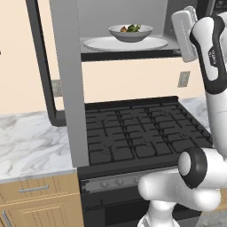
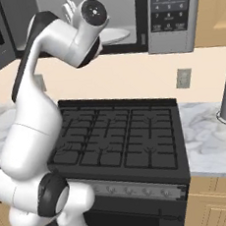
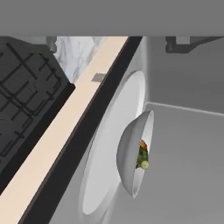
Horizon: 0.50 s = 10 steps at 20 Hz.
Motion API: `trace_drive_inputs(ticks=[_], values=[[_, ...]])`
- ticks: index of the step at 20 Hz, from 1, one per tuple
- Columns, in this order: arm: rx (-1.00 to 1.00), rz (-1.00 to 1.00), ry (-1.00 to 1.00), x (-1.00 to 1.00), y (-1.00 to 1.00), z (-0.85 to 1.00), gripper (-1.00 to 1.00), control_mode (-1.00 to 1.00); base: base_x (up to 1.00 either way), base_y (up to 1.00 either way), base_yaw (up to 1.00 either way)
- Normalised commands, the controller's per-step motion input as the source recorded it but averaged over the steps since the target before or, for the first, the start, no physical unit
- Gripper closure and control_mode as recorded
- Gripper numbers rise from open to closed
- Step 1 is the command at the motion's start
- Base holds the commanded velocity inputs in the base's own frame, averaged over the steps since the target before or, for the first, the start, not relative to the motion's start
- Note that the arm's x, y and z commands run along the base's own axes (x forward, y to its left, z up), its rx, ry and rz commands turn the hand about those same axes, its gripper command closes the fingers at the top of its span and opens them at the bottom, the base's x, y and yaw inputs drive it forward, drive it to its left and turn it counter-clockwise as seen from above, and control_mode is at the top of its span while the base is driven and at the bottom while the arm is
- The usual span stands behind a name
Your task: The microwave is finished heating the chicken drumstick and broccoli. Take the bowl containing the food and place it on the dining counter.
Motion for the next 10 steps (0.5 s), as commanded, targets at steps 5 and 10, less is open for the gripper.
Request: trace_drive_inputs(ticks=[5,10], values=[[0.00,-0.05,0.00,0.67,0.17,-0.01,-1.00,-1.00,0.00,0.00,0.00],[0.00,-0.03,0.00,0.62,0.09,0.00,-1.00,-1.00,0.00,0.00,0.00]])
